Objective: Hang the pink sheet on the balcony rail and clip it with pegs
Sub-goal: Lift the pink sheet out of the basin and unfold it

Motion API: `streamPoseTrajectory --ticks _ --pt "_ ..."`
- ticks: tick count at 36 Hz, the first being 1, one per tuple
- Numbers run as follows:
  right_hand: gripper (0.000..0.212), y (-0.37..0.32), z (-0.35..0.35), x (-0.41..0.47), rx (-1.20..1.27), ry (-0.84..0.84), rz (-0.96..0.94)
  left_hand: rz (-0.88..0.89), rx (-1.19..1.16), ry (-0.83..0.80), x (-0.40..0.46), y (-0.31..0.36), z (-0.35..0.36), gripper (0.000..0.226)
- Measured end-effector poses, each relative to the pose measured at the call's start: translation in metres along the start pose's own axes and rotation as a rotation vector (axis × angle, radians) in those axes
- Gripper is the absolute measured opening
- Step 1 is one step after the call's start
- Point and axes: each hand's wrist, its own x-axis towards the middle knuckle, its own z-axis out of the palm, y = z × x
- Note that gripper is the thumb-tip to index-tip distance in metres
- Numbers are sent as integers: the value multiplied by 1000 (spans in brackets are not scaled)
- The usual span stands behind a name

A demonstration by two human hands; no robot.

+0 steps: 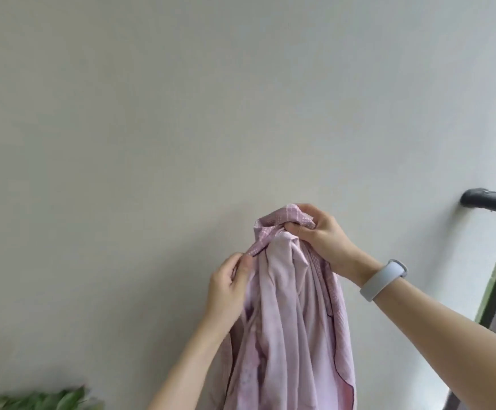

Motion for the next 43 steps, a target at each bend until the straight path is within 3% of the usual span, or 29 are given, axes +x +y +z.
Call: streamPoseTrajectory --ticks 4,5,8,10,13,18,20,22,26,29,31,34,36,39,41,43 --pt "12 1 -20 0 -421 -90 -157 -59 -156 -44 14 -2 -8 60" --pt "17 2 -22 -1 -460 -96 -157 -80 -174 -44 19 -2 -8 62" --pt "28 1 -29 -2 -428 -86 -108 -62 -98 -77 40 16 -9 49" --pt "13 -8 -41 11 -345 -63 -58 -21 -27 -80 65 33 -13 40" --pt "4 -47 -63 54 -224 44 -24 115 148 -34 125 67 -18 46" --pt "20 -149 -61 108 -222 258 -391 432 289 241 210 164 -11 49" --pt "30 -174 -60 101 -156 204 -521 615 272 333 220 186 -9 46" --pt "35 -177 -64 89 -267 18 -533 691 315 287 220 190 -13 41" --pt "17 -147 -75 76 -752 -290 -211 504 607 -77 210 155 -30 44" --pt "22 -130 -83 80 -868 -292 -133 398 636 -254 188 125 -33 56" --pt "12 -130 -84 86 -907 -236 -211 325 592 -321 178 114 -33 62" --pt "20 -133 -83 101 -1072 -62 -352 165 485 -432 175 102 -38 75" --pt "23 -137 -84 106 -1053 230 -450 86 377 -491 169 92 -42 73" --pt "16 -144 -90 108 -734 611 -550 53 244 -545 158 75 -50 52" --pt "17 -143 -94 105 -720 553 -495 -13 136 -448 155 68 -58 36" --pt "19 -141 -89 98 -836 360 -390 -104 34 -390 149 70 -59 42"
